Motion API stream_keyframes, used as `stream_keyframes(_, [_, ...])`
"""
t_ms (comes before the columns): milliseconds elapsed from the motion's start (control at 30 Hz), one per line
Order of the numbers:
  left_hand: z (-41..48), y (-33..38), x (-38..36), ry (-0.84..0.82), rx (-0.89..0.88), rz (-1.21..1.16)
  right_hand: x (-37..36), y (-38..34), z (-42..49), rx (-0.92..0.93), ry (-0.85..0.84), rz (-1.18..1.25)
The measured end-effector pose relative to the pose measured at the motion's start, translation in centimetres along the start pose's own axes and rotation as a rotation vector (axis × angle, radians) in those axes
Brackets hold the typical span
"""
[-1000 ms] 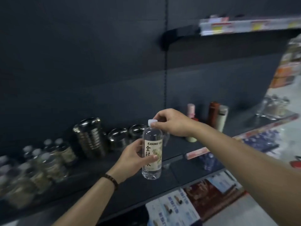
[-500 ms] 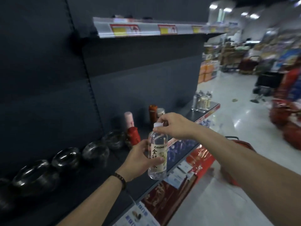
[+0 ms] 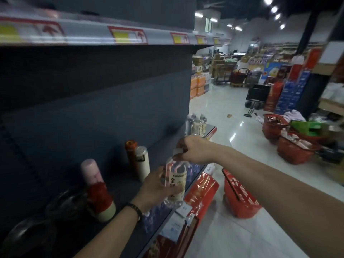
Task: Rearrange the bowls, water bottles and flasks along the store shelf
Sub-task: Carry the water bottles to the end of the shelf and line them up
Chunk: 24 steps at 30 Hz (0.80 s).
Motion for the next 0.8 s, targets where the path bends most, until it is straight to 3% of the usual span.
stream_keyframes(467, [21.5,3.5,-4.6,0.167,0.117,-0.060,10.6,16.5,10.2,0.281,-0.005,-0.092])
stream_keyframes(600, [25.9,2.6,-4.7,0.170,0.201,-0.084,12.1,19.4,15.7,0.202,-0.069,-0.210])
stream_keyframes(800, [33.6,1.3,-2.3,0.181,0.206,-0.135,14.3,23.0,22.8,0.253,-0.036,-0.236])
Point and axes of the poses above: each hand's wrist, its own z-axis towards the middle knuckle, its own x-axis out of the back of the hand, y = z × x, the point moved 5 cm from there along z, towards the middle knuckle, and after that the axes turned 12 degrees about -y, right-handed, at the moved point
